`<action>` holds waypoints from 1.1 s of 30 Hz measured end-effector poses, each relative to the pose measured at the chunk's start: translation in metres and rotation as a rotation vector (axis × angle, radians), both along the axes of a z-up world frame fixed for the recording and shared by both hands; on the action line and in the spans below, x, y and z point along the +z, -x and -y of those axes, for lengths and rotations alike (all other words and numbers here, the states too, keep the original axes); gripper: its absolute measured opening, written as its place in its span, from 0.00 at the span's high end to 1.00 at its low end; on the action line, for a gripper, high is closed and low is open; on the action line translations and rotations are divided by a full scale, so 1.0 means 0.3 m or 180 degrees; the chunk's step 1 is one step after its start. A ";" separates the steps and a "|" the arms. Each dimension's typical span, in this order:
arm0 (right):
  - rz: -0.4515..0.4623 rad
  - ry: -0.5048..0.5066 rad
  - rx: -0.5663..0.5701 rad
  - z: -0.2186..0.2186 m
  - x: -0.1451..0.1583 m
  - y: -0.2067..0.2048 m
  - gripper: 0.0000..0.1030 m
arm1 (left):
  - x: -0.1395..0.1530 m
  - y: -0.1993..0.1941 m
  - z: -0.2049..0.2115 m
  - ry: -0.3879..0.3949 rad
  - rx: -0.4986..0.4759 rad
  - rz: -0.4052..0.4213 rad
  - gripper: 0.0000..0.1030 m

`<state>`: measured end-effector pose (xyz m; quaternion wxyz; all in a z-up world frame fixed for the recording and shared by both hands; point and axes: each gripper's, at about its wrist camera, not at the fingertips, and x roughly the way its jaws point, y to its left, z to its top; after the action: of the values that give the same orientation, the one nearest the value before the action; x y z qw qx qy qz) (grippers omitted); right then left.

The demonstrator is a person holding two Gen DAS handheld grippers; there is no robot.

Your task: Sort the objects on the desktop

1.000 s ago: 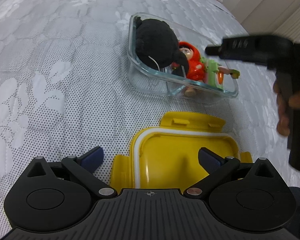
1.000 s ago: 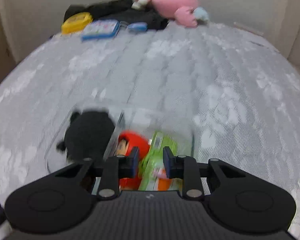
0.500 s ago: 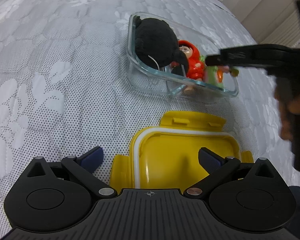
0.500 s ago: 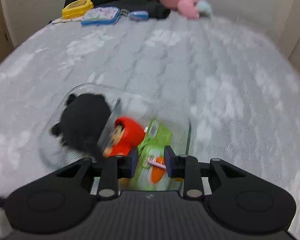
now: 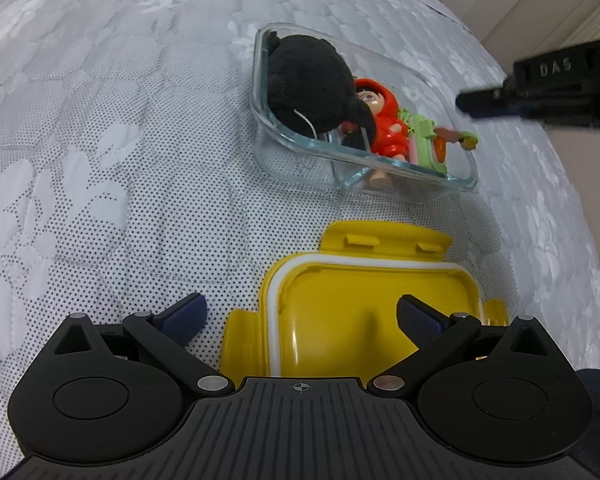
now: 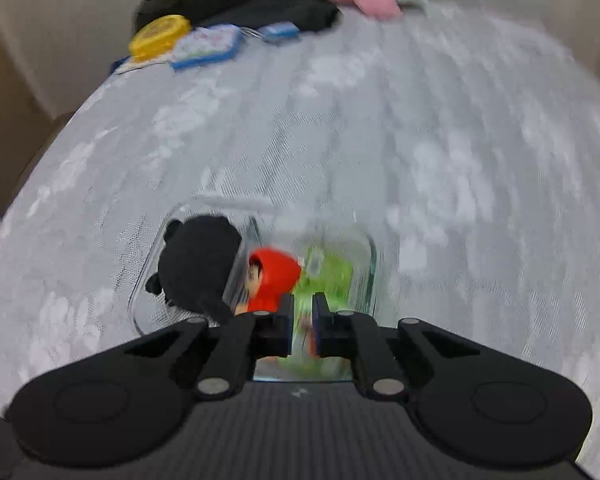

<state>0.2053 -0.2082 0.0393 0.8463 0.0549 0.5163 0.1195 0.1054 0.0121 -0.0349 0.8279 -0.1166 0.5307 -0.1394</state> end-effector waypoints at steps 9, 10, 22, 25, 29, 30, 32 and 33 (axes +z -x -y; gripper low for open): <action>-0.0422 -0.0856 -0.1353 0.112 -0.133 0.011 0.73 | -0.008 0.007 0.023 -0.0130 -0.0096 0.0025 0.00; -0.0393 -0.0828 -0.1430 0.113 -0.147 0.007 0.71 | -0.008 0.009 0.025 -0.0145 -0.0108 0.0029 0.00; 0.0309 -0.0353 -0.0970 0.043 -0.075 -0.001 0.70 | -0.015 0.015 0.024 -0.0147 -0.0115 0.0028 0.00; 0.0363 -0.0431 -0.0817 0.055 -0.002 0.017 0.70 | -0.015 0.014 0.021 -0.0140 -0.0108 0.0024 0.00; 0.0432 -0.0395 -0.0555 0.063 0.118 0.053 0.70 | -0.012 0.015 0.019 -0.0138 -0.0106 0.0032 0.00; 0.0449 -0.0386 -0.0489 0.066 0.148 0.061 0.70 | -0.011 0.016 0.019 -0.0136 -0.0104 0.0031 0.00; 0.0489 -0.0294 -0.0311 0.060 0.207 0.079 0.70 | -0.011 0.016 0.019 -0.0134 -0.0104 0.0024 0.00; 0.0513 -0.0203 -0.0202 0.051 0.230 0.086 0.70 | -0.010 0.016 0.020 -0.0135 -0.0105 0.0022 0.00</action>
<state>0.1796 -0.2236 0.1082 0.8863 0.0884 0.4404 0.1130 0.1006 0.0059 -0.0380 0.8296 -0.0898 0.5324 -0.1422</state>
